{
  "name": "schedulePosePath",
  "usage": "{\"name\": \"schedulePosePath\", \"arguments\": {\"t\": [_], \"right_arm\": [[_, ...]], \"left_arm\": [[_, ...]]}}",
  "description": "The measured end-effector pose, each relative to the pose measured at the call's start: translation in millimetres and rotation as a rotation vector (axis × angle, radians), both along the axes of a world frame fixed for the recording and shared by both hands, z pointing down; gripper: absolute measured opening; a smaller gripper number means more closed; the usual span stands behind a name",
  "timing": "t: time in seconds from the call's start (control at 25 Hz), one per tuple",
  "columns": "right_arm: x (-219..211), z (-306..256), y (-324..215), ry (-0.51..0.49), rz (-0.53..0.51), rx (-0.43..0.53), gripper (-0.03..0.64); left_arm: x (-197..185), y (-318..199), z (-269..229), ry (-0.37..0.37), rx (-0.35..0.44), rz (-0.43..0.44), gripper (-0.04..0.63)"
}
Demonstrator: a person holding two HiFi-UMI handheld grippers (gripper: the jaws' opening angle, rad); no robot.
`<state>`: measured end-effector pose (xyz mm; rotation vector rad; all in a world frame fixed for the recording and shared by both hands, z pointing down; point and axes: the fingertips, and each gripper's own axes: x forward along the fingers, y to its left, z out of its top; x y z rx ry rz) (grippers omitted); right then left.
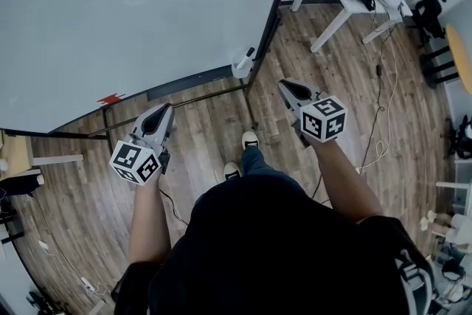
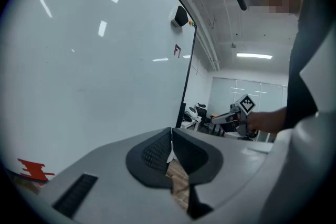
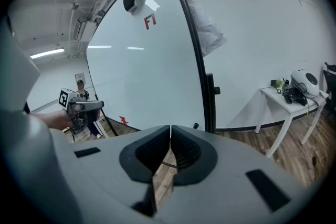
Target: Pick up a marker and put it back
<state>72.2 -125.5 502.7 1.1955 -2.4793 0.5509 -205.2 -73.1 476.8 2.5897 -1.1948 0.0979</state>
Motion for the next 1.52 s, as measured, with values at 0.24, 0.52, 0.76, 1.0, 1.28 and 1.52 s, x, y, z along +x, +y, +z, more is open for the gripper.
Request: {"name": "schedulePosePath", "arguments": {"t": [0.24, 0.52, 0.76, 1.0, 1.28, 1.52], "right_arm": [[8, 2, -32, -0.01, -0.016, -0.004, 0.002], [15, 3, -63, -0.016, -0.04, -0.008, 0.002], [14, 3, -82, -0.025, -0.067, -0.006, 0.002], [7, 11, -98, -0.028, -0.098, -0.02, 0.002], [-2, 45, -116, -0.024, -0.118, -0.071, 0.003], [-6, 74, -130, -0.018, -0.123, -0.114, 0.021]], "left_arm": [[20, -30, -7, -0.009, 0.013, 0.011, 0.015], [31, -56, -6, -0.003, 0.011, -0.006, 0.015], [34, -68, -7, -0.008, 0.009, -0.024, 0.015], [32, -78, -6, -0.01, 0.003, -0.046, 0.015], [29, -89, 3, -0.013, -0.02, -0.062, 0.015], [26, -95, 9, -0.014, -0.037, -0.078, 0.015]]}}
